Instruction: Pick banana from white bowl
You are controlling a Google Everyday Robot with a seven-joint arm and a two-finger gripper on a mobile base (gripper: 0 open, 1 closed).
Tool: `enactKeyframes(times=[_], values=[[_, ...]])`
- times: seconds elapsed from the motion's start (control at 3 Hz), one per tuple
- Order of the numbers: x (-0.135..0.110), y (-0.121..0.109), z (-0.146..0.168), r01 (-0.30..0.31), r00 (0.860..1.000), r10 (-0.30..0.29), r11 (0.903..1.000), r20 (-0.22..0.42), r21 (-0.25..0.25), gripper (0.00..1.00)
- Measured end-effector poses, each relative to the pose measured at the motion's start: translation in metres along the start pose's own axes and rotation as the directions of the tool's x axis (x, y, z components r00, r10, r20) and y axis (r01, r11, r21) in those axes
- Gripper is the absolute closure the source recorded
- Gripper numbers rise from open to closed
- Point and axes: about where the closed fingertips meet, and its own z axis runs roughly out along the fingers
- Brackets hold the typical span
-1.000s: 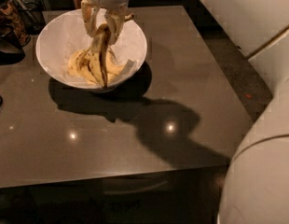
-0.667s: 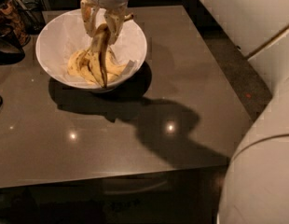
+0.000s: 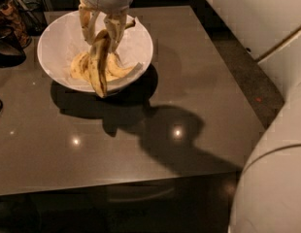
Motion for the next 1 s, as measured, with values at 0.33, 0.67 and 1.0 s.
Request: enactKeyframes(times=[0.33,0.67,1.0], values=[[-0.0113,0.0013,0.0048,-0.016,0.999,0.017,0.9998,0.039,-0.007,1.0],[-0.0114,0.0013,0.0048,-0.016,0.999,0.017,0.9998,0.039,-0.007,1.0],[-0.0163,0.0008,0.0066,-0.026,0.998,0.026,0.9996,0.048,-0.013,1.0]])
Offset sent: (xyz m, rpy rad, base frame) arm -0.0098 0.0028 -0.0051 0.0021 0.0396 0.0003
